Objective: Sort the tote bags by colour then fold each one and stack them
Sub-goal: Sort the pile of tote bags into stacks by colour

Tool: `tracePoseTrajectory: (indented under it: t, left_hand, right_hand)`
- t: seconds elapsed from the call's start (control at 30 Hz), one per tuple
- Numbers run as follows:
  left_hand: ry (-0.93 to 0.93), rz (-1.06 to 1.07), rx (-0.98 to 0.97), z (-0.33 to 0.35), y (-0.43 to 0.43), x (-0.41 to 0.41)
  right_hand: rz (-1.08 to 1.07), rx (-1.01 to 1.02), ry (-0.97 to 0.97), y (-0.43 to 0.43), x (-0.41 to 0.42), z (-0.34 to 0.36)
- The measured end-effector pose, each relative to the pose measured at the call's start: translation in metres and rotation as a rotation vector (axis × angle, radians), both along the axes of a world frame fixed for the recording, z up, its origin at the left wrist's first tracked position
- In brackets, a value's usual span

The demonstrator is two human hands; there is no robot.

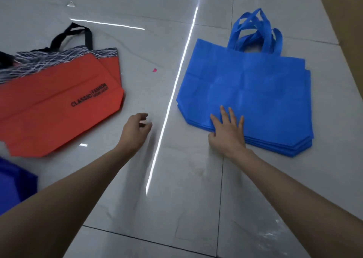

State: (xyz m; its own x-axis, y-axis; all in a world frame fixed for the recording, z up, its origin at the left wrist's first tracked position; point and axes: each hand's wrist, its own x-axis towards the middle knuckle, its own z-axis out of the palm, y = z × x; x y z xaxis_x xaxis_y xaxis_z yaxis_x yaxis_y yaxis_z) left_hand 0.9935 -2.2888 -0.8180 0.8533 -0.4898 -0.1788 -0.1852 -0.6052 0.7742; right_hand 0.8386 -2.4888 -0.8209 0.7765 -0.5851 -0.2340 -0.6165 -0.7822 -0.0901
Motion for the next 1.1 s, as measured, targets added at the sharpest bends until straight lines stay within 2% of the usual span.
tracePoseTrajectory:
  t: [0.07,0.17,0.3,0.37,0.47,0.53,0.6,0.67,0.73,0.83,0.93,1.03,1.1]
  left_hand:
    - [-0.101,-0.021,0.046,0.002,0.020,0.014]
    - [-0.238,-0.006,0.136,0.005,0.051,0.046]
    - [-0.383,0.114,0.326,0.006,0.094,0.092]
    - [-0.415,0.218,0.409,0.002,0.119,0.111]
    - [-0.375,0.375,0.441,-0.006,0.148,0.137]
    - [-0.337,0.512,0.399,-0.005,0.160,0.152]
    - [-0.269,0.765,0.303,-0.001,0.174,0.170]
    - [-0.080,1.034,0.221,0.002,0.190,0.187]
    - [0.109,1.176,0.159,0.001,0.208,0.200]
    - [0.191,1.165,0.077,-0.005,0.227,0.222]
    - [0.266,1.204,-0.144,-0.014,0.242,0.243]
    - [0.275,1.168,-0.245,-0.019,0.244,0.246]
    - [0.250,1.135,-0.278,-0.018,0.242,0.243]
  right_hand:
    - [0.055,0.098,-0.185,0.016,0.020,0.007]
    - [0.052,0.454,-0.408,0.044,0.067,0.012]
    - [0.026,0.751,-0.494,0.083,0.149,0.013]
    - [-0.021,0.814,-0.519,0.102,0.188,0.011]
    - [-0.039,0.794,-0.508,0.125,0.238,0.006]
    - [-0.063,0.741,-0.504,0.133,0.266,0.003]
    - [-0.115,0.684,-0.495,0.135,0.291,0.000]
    - [-0.159,0.645,-0.476,0.131,0.311,-0.003]
    - [-0.176,0.624,-0.437,0.129,0.329,-0.003]
    - [-0.202,0.698,-0.400,0.129,0.356,-0.001]
    - [-0.211,0.840,-0.421,0.123,0.380,-0.022]
    - [-0.125,0.802,-0.368,0.132,0.383,-0.023]
    - [-0.151,0.782,-0.360,0.139,0.378,-0.017]
